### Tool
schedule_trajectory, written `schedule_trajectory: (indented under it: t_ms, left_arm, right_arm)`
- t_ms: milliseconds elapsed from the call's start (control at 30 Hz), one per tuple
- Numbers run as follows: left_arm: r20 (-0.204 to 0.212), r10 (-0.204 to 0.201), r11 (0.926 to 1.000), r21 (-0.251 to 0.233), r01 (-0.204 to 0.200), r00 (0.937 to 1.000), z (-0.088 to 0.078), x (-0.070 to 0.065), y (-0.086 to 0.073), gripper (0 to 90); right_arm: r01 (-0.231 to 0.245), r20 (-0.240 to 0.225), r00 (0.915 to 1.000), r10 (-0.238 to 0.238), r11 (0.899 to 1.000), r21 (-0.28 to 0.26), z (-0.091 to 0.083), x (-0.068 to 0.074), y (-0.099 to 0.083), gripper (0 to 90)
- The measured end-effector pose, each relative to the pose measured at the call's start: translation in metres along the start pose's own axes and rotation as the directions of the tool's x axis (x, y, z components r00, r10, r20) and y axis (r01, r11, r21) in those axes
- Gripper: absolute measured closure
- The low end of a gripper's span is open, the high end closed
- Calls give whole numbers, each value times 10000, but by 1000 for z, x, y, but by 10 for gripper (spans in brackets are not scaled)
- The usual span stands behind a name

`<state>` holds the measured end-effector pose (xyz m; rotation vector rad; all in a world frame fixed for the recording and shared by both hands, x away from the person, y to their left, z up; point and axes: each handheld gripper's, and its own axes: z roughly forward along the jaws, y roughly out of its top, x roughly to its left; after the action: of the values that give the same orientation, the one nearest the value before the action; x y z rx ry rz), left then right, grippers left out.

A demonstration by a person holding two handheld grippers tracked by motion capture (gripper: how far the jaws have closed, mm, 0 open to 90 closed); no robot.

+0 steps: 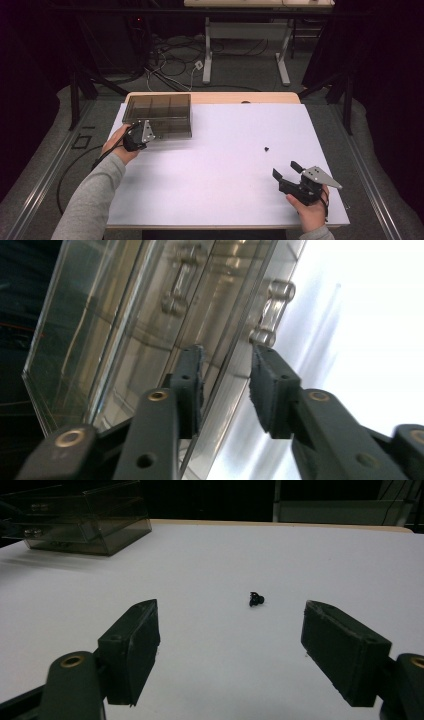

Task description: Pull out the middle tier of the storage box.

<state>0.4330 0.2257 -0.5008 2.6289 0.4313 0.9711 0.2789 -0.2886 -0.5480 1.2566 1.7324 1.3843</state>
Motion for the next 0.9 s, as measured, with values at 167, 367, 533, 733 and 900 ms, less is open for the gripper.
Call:
schedule_trajectory:
  t_ms: [167, 367, 533, 733, 900]
  left_arm:
    - [128, 54, 9998, -185, -52, 9999, 0, -4, 4, 572]
    - [196, 184, 9996, -230, -179, 9996, 6, -7, 10, 522]
    - [196, 271, 9994, -225, -267, 9994, 13, -10, 14, 515]
    - [181, 303, 9994, -158, -300, 9994, 22, -12, 18, 511]
    - [298, 459, 9989, 27, -460, 9985, 27, -13, 19, 533]
  right_arm:
    - [-45, -11, 10000, 45, 10000, -7, 0, 1, 0, 231]
    - [-59, -26, 10000, 59, 10000, 47, 1, 2, 0, 231]
    - [-95, -19, 10000, 96, 9999, 82, 0, 1, 0, 231]
    - [20, 39, 10000, -21, 10000, 66, 0, 0, 0, 231]
    - [-49, 36, 10000, 49, 10000, 76, 0, 1, 0, 231]
